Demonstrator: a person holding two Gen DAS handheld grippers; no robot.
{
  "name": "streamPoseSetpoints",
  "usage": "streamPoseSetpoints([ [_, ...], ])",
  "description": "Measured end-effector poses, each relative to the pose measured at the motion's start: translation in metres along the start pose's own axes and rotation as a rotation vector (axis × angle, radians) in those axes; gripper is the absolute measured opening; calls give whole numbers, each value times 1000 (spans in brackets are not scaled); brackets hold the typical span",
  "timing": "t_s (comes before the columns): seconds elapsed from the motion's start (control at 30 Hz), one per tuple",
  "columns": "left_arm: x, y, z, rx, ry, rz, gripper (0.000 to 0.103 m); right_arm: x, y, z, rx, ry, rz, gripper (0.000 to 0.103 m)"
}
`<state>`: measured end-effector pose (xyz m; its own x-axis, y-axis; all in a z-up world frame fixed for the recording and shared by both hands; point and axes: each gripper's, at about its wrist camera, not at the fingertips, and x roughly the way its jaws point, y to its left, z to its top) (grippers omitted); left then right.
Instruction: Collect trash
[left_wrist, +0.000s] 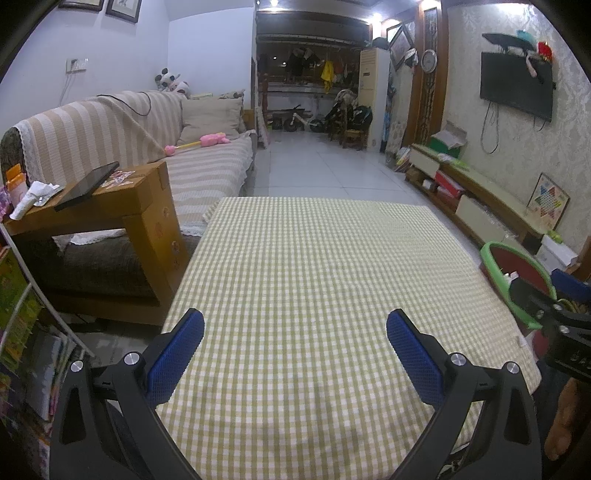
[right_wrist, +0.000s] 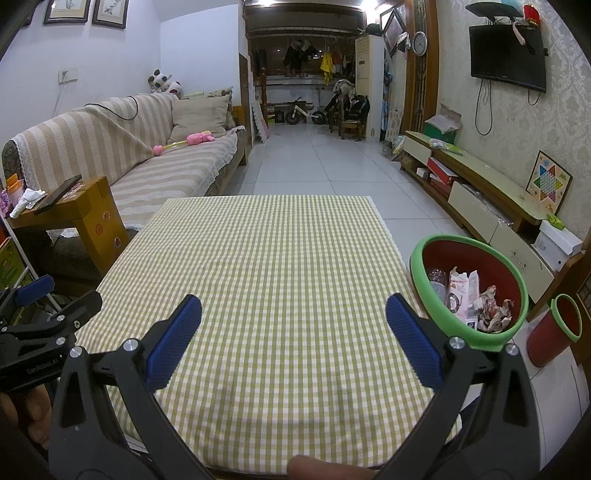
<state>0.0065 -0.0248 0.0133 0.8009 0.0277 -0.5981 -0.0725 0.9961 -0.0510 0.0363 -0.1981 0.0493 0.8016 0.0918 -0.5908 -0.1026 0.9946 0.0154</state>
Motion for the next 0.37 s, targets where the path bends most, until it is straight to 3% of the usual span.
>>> streamPoseSetpoints([
  [0.37, 0, -4, 0, 6, 2, 13, 95, 0, 1, 1, -1, 2, 0, 98],
])
